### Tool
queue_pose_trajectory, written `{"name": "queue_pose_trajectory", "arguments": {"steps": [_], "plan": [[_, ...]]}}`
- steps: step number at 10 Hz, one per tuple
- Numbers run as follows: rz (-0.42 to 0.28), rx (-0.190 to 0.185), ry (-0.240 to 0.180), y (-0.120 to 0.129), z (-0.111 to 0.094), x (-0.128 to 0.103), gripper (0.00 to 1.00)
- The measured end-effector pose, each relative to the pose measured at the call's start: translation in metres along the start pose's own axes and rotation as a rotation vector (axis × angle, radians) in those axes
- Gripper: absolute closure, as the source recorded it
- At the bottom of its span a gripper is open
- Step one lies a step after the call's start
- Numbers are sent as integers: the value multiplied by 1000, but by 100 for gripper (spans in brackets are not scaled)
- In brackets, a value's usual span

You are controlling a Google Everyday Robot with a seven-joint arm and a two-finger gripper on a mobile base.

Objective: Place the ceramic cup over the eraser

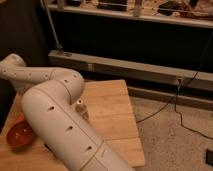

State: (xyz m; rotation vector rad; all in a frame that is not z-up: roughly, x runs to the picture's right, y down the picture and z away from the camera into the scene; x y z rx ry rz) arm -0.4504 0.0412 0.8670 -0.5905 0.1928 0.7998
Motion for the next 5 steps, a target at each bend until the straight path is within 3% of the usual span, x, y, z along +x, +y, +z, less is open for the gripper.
{"name": "queue_pose_trajectory", "arguments": {"steps": [5], "plan": [[3, -12, 18, 2, 15, -3, 35]]}}
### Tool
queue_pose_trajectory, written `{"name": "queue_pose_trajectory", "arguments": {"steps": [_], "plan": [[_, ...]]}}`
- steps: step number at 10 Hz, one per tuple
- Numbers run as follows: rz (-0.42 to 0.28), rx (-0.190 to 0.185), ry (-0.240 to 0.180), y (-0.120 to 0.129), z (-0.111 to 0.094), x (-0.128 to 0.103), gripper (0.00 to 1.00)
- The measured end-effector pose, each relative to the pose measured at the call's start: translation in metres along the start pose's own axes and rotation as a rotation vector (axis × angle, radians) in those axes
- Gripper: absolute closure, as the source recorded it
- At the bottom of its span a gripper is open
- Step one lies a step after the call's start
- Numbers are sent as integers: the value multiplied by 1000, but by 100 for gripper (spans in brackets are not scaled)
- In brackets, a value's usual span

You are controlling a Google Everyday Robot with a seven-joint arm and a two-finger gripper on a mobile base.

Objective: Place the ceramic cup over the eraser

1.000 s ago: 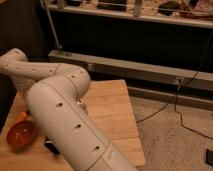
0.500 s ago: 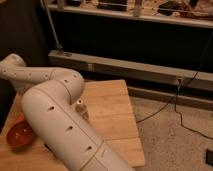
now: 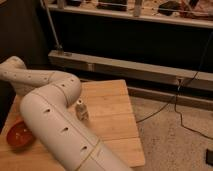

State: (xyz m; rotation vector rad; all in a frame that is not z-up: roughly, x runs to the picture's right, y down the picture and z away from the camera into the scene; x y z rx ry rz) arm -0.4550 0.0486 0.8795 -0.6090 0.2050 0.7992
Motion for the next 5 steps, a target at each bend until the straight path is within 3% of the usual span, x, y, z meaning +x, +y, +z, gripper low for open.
{"name": "queue_pose_trajectory", "arguments": {"steps": [5], "plan": [[1, -2, 26, -2, 14, 2, 35]]}}
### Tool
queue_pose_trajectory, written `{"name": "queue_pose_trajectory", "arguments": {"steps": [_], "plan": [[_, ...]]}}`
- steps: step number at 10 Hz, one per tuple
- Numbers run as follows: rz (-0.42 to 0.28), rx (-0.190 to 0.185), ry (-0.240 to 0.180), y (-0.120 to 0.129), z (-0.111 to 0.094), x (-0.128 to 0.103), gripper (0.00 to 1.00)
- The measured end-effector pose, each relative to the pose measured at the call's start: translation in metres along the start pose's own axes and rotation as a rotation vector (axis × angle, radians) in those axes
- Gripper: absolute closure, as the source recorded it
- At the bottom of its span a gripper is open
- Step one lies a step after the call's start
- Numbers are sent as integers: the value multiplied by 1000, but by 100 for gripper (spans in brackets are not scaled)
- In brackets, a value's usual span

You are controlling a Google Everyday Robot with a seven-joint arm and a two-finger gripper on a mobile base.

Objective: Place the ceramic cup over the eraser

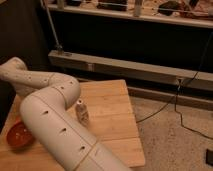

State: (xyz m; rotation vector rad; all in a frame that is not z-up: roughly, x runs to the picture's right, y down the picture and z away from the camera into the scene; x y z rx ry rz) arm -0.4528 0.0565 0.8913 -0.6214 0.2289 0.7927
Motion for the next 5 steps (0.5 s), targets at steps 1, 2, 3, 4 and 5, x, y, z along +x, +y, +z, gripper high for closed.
{"name": "queue_pose_trajectory", "arguments": {"steps": [1, 2, 3, 4, 5], "plan": [[0, 1, 3, 0, 2, 0, 35], [0, 3, 7, -1, 4, 0, 35], [0, 3, 11, -1, 6, 0, 35], [0, 1, 16, -1, 9, 0, 35], [-3, -1, 21, -1, 11, 1, 38]]}}
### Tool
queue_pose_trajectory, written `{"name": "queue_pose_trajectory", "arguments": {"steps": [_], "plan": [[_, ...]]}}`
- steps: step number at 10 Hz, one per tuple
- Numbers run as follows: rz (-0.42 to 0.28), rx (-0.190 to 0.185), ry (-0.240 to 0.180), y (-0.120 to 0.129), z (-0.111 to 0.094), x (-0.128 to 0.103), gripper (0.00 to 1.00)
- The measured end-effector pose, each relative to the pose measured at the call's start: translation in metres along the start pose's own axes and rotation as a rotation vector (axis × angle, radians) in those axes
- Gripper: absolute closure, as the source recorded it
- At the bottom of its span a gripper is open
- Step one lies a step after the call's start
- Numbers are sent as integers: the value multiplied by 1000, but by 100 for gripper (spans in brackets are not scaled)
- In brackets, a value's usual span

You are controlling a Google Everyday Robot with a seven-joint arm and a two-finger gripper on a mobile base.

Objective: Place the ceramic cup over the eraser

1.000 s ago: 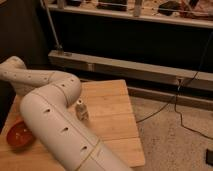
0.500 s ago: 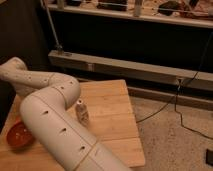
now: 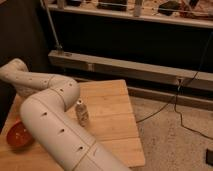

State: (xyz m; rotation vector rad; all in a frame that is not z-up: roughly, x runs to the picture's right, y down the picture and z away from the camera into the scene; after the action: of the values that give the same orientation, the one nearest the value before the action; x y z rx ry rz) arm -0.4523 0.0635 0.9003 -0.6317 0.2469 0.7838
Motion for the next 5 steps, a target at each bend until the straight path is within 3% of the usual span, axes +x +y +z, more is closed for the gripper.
{"name": "queue_pose_trajectory", "arguments": {"steps": [3, 5], "plan": [[-27, -35, 22, 3, 3, 5, 70], [-24, -30, 4, -10, -23, 6, 90]]}}
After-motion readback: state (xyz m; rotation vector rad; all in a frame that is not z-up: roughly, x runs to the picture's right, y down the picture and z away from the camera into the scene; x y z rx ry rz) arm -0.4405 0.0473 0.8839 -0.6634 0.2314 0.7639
